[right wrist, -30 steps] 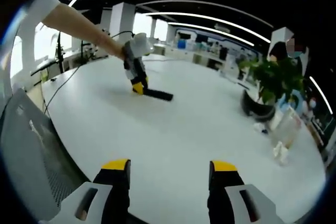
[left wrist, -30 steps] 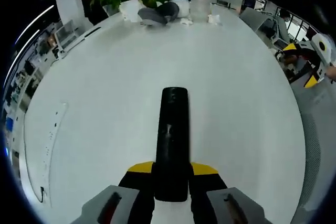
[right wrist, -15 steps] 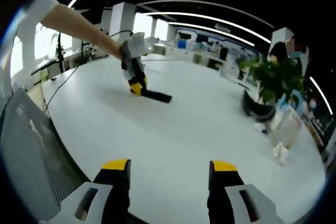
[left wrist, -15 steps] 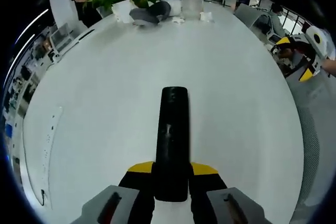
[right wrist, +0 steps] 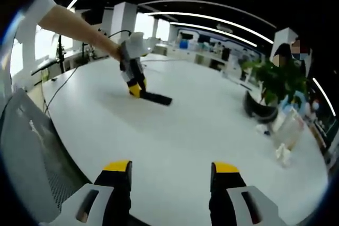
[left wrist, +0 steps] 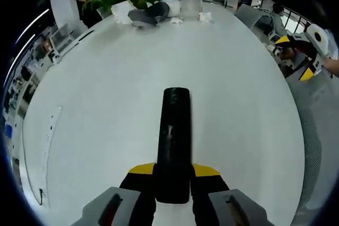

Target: Press the specified remote control buttons in sequence, fully releasing each button before pressing the next.

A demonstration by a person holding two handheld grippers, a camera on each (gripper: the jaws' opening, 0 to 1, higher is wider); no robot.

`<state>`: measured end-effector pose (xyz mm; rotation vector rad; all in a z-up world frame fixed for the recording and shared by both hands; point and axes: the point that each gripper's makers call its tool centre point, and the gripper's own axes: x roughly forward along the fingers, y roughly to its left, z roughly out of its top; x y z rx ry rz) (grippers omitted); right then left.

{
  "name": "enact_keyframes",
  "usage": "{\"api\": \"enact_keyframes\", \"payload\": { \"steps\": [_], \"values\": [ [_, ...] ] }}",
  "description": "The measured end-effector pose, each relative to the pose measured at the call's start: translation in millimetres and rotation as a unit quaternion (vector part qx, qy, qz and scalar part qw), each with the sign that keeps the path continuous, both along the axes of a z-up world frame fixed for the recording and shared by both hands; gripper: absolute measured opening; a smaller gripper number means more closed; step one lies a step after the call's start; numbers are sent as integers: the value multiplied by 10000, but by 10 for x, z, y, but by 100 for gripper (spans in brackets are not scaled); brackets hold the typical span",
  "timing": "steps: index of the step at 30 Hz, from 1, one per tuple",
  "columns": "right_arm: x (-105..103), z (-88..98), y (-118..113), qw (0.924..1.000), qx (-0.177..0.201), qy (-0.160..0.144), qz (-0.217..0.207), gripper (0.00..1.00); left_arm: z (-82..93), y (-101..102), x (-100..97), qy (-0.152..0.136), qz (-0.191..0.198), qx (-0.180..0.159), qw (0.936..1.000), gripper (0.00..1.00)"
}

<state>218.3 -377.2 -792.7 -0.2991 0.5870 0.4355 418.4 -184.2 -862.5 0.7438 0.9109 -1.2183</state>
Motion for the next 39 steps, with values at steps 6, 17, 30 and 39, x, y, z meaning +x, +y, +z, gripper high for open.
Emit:
{"api": "enact_keyframes", "payload": {
  "steps": [6, 17, 30, 39],
  "values": [
    [-3, -3, 4, 10000, -7, 3, 19, 58, 0, -6, -65, -29, -4, -82, 10000, 23],
    [-7, -10, 0, 10000, -25, 10, 33, 57, -2, -21, -158, -51, 46, -197, 9998, 24],
    [-17, -15, -8, 10000, -47, 15, 40, 56, 2, -38, -265, -75, 12, -249, 9997, 24],
    [-29, -27, -13, 10000, -56, 45, 30, 56, 3, -42, -336, -74, 4, -272, 9996, 24]
  ]
}}
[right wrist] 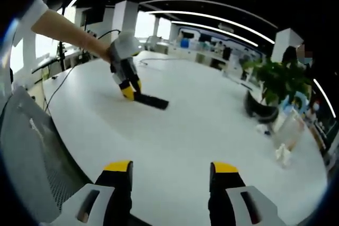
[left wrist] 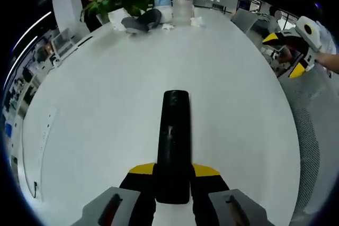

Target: Press the specified remote control buttons in sequence, fully releasing each button before pressing the next.

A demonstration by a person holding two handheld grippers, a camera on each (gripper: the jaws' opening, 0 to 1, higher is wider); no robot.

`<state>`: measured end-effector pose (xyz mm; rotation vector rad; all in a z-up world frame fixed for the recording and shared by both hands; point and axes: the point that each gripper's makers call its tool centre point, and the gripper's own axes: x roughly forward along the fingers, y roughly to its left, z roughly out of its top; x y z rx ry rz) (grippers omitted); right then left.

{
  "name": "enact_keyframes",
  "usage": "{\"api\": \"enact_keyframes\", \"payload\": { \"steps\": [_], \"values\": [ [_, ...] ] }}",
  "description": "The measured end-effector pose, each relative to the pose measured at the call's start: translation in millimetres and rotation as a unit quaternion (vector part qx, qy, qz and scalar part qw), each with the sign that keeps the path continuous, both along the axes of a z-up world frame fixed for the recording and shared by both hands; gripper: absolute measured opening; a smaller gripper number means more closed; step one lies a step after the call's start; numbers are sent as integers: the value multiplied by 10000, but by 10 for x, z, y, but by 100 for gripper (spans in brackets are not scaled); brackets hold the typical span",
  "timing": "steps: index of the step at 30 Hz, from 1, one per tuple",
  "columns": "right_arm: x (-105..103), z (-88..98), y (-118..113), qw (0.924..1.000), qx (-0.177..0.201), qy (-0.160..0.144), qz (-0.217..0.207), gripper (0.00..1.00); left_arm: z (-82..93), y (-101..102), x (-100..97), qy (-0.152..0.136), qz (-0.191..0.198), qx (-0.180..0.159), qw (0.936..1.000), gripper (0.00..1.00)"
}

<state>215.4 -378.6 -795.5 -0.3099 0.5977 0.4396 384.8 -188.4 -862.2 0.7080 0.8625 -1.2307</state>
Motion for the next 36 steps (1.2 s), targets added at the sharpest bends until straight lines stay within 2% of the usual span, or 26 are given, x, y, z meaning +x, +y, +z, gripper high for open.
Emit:
{"api": "enact_keyframes", "payload": {
  "steps": [36],
  "values": [
    [4, 1, -12, 10000, -5, -13, 0, 56, 2, -38, -211, -6, 49, -90, 9999, 24]
  ]
}}
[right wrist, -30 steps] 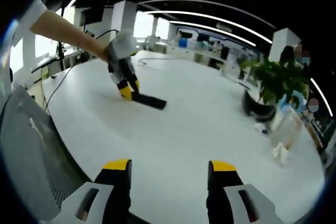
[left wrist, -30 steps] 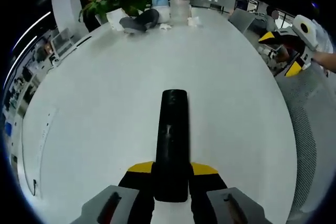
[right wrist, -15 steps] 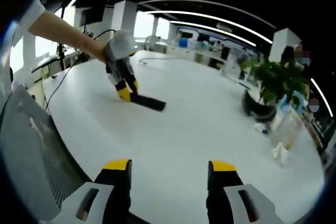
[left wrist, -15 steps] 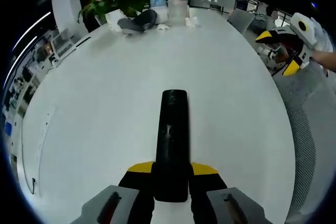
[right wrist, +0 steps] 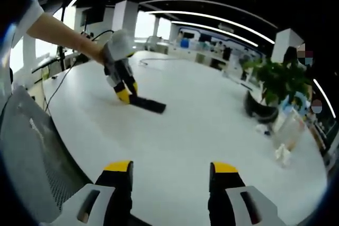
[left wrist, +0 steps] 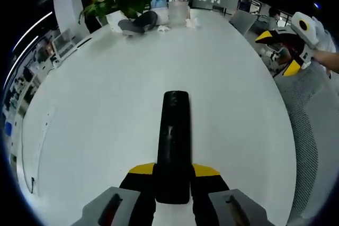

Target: Press the specified remote control buttons in sequence, fully releasing each button before pressing the next.

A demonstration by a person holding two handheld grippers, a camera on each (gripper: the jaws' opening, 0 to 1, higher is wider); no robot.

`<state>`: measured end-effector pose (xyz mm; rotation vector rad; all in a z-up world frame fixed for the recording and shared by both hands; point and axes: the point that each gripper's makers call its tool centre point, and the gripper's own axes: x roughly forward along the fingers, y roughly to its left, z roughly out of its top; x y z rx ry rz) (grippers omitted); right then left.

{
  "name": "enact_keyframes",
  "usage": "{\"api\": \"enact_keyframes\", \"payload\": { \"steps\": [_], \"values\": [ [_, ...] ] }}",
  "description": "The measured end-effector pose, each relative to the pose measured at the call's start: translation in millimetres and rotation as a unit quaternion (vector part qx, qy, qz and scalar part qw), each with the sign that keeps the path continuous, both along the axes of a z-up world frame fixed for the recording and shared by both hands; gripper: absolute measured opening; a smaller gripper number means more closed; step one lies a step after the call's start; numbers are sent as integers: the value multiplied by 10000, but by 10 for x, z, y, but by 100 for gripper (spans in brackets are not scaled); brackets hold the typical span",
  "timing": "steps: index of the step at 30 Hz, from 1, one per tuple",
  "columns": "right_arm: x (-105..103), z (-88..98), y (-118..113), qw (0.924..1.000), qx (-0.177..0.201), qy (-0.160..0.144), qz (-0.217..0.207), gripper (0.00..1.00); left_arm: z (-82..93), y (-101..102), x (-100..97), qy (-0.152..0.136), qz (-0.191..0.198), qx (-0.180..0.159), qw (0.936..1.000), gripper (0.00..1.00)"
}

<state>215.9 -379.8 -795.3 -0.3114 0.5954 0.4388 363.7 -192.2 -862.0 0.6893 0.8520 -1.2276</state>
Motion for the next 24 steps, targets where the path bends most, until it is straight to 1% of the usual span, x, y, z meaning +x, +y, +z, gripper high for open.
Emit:
{"api": "enact_keyframes", "payload": {
  "steps": [16, 24],
  "values": [
    [-9, -9, 7, 10000, -28, 15, 28, 55, 5, -3, -138, -11, 15, -154, 9999, 24],
    [-16, -28, 7, 10000, -67, 47, 47, 55, 8, -7, -217, -27, -40, -171, 9998, 24]
  ]
}}
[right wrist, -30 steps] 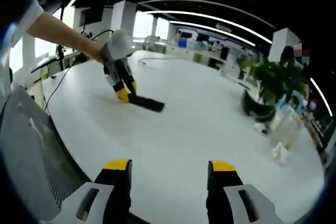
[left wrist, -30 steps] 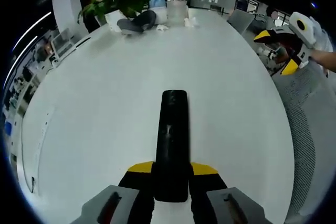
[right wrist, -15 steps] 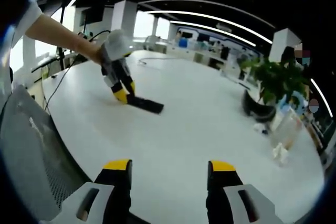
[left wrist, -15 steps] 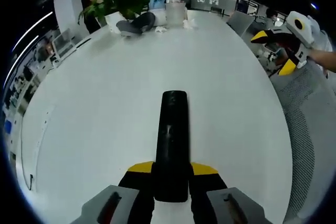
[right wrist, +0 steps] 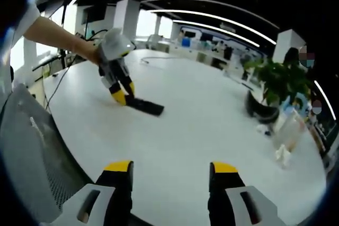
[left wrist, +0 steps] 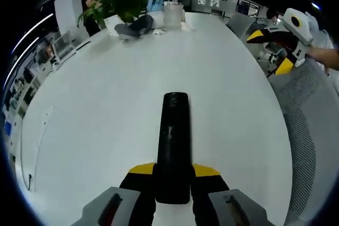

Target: Press the specified remote control buttons in sequence, fully releasing each button before pressing the next.

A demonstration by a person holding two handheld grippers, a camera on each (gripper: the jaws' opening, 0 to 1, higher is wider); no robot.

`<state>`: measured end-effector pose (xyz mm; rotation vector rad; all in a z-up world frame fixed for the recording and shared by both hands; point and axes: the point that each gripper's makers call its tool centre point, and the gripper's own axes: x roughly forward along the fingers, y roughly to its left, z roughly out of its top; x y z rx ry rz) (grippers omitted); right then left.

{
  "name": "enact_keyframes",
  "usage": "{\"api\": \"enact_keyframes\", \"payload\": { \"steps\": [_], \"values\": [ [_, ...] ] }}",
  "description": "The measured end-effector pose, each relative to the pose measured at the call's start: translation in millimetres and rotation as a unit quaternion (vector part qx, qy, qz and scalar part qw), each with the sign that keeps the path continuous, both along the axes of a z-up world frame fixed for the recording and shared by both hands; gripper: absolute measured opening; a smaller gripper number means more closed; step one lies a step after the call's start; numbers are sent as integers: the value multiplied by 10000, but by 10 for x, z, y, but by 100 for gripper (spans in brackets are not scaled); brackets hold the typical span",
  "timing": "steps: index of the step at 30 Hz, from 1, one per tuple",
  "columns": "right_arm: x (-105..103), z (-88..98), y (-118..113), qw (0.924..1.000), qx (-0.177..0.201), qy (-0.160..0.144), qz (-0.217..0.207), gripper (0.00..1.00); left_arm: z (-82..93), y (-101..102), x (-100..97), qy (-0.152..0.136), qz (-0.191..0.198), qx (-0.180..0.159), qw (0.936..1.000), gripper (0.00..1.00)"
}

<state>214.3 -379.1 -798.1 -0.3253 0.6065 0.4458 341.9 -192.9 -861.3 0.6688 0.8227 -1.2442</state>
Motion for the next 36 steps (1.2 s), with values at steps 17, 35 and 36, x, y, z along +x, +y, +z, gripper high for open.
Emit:
{"api": "enact_keyframes", "payload": {
  "steps": [17, 35, 36],
  "values": [
    [-22, -14, -4, 9999, -96, 56, -34, 55, 1, 10, -125, -25, -44, -58, 10000, 24],
    [-24, 0, 18, 9999, -103, 80, 6, 55, 6, -2, -300, -32, -31, -164, 9999, 24],
    [-24, -1, 17, 9999, -104, 83, 5, 55, 5, -4, -315, -33, -44, -182, 9998, 24]
  ]
}}
